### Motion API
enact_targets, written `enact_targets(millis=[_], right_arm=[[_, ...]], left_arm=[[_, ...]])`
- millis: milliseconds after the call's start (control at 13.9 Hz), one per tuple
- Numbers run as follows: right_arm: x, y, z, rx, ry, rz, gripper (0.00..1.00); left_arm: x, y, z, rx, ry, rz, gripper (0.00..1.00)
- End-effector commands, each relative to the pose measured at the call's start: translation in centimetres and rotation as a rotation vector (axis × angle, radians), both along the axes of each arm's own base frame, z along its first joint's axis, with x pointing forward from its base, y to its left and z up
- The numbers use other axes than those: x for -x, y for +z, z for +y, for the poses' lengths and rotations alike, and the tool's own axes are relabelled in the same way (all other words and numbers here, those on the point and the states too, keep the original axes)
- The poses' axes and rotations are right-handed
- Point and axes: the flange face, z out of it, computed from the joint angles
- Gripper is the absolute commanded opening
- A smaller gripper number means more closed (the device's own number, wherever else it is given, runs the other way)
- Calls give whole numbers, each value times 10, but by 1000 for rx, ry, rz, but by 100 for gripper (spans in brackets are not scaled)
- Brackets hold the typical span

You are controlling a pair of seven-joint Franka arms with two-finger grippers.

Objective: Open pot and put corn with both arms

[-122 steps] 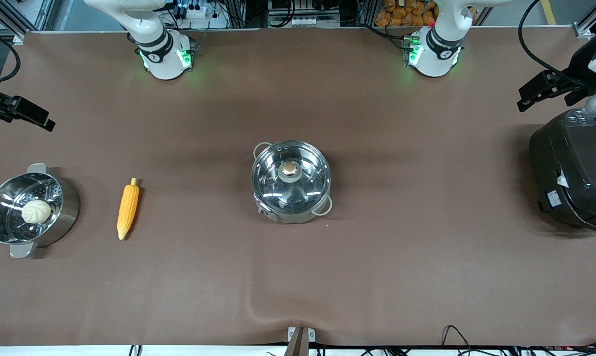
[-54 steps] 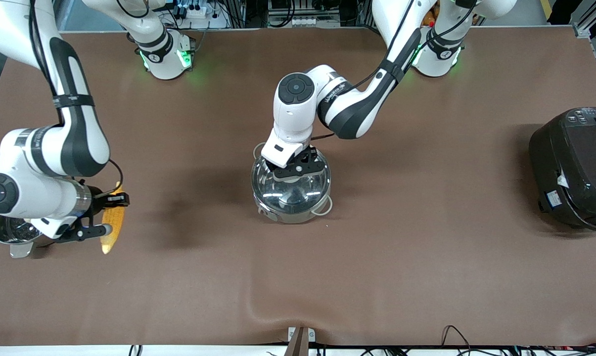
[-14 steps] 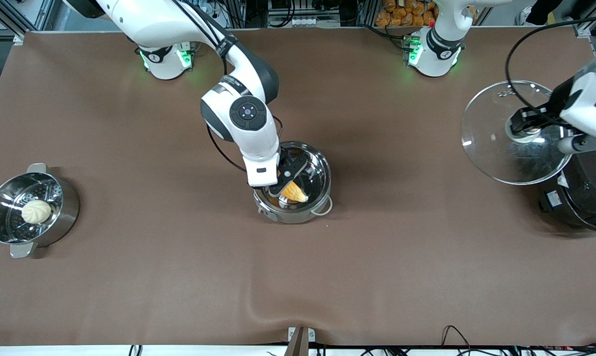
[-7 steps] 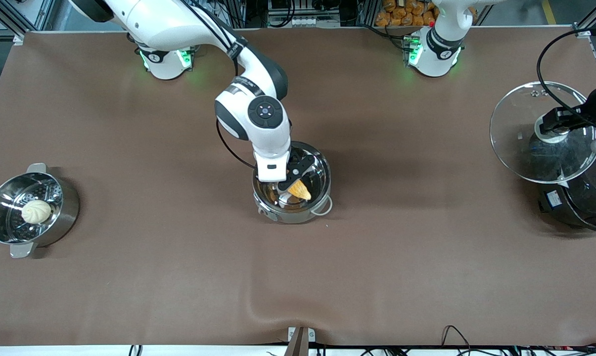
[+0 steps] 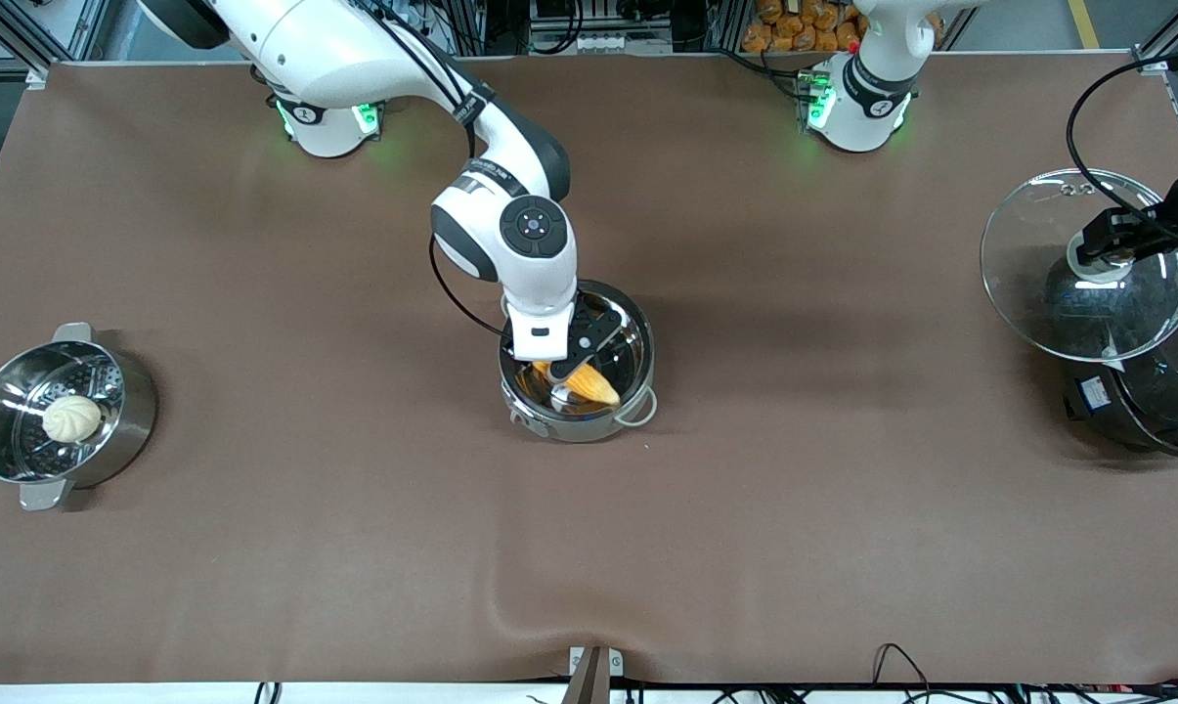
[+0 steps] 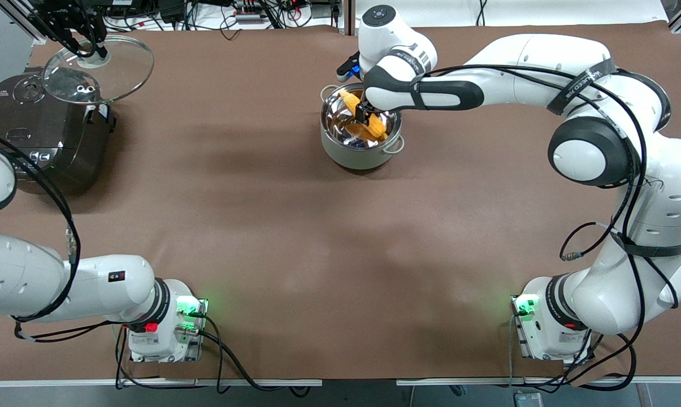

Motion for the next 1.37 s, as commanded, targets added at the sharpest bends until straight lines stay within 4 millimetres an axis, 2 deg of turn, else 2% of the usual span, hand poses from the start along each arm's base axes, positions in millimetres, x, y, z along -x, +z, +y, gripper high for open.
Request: enact_targets(millis=[0,144,288,504,648,720,936,1081,1153,1297], right_arm=[[-13,43,-30,37,-62,-30,100],[-32,67,-67,52,-108,-37,100],[-37,81,-101,86,-144,-28,100],[-46,105,-175,103,-261,-33,100],[-42,137,-221,81,-361,-29,100],[-45,152,-258,105,-427,-15,100],[-45,190,-343,62,-624,70,100],[-43,214,-406,-15,-670,98,100],[-40,222,-438,-33,-667,109,100],[-32,254,-478,-49,-722,107,100]], left_arm=[[24,6,12,-1,3,-47,0],[35,-1,15,-4,-5,-62,0],[42,-2,13,-7,-5,-66,0],[46,3,11,-10,12,-66,0],[46,3,-6,-20,33,-56,0],[47,2,-9,-26,54,-48,0],[47,5,-36,-54,82,-53,0],[44,30,-41,-63,62,-88,0],[48,34,-44,-66,64,-64,0],[51,31,-43,-65,69,-51,0]])
